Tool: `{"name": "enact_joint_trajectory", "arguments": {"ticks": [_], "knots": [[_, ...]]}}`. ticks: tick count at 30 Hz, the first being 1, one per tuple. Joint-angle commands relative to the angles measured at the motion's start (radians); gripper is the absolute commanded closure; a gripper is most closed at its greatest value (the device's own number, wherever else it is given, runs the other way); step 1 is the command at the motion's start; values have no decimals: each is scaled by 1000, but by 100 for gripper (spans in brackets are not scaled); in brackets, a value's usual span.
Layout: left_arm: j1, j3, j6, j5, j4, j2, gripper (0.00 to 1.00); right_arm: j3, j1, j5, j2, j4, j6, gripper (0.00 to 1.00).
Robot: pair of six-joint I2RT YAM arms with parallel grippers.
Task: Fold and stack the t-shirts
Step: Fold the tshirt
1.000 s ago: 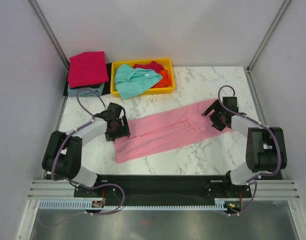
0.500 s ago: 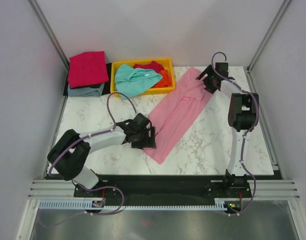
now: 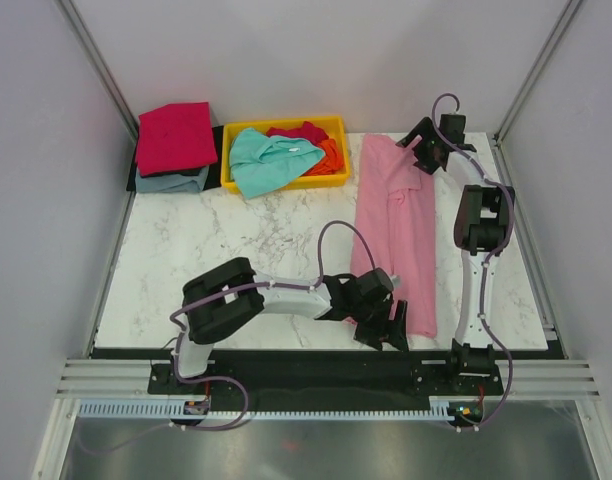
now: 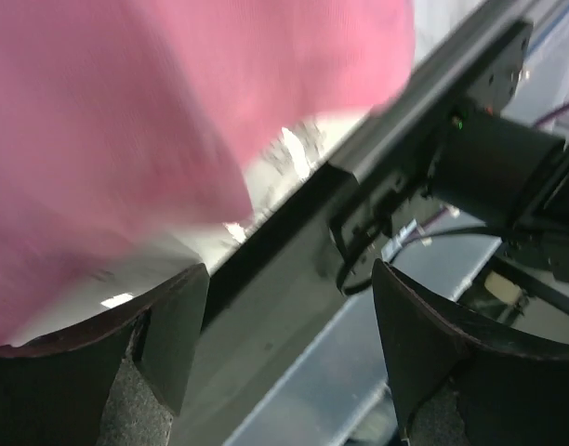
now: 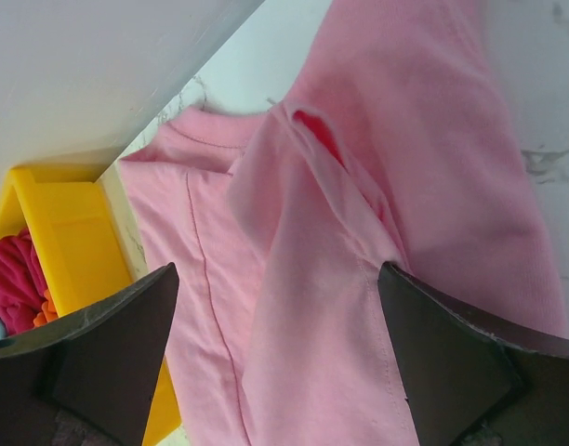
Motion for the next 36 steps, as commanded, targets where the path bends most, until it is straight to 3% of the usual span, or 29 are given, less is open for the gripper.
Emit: {"name": "enact_joint_trajectory", "arguments": {"ticks": [1,3,7,15,17,21,22,24,25,28,30,36], "knots": [[-30,-11,-72,47,-83,31,20,-19,-48,-7,68,-107,-53,2],[-30,-19,-64,11,-122,-25,20,-41,-46,-81,35,-109,-58,2],[-32,21,-11,-87,-260,-155,19,-160,-45,-75,-94,-106,-84,2],[-24,180,172,-373,-520,-375,17,-148,-43,-128,-404,-265,-165,2],[2,184,227,-463,-575,-430,15,-305,-31,-69,-517,-274,-186,2],[155,92,279,-430,-561,-516,19,-701,4,121,-909,-283,-187,2],[167,73,298,-433,-551,-525,19,-878,18,152,-976,-288,-168,2],[183,27,335,-439,-534,-532,20,-1068,33,209,-1187,-264,-78,2],[186,13,341,-430,-508,-529,20,-1246,42,209,-1258,-241,-46,3],[200,-34,341,-392,-453,-512,22,-1485,133,260,-1482,-218,71,16],[213,-85,329,-358,-405,-513,22,-1541,173,322,-1571,-276,108,24],[249,-207,286,-257,-250,-483,25,-1639,334,388,-1654,-417,232,33]]}}
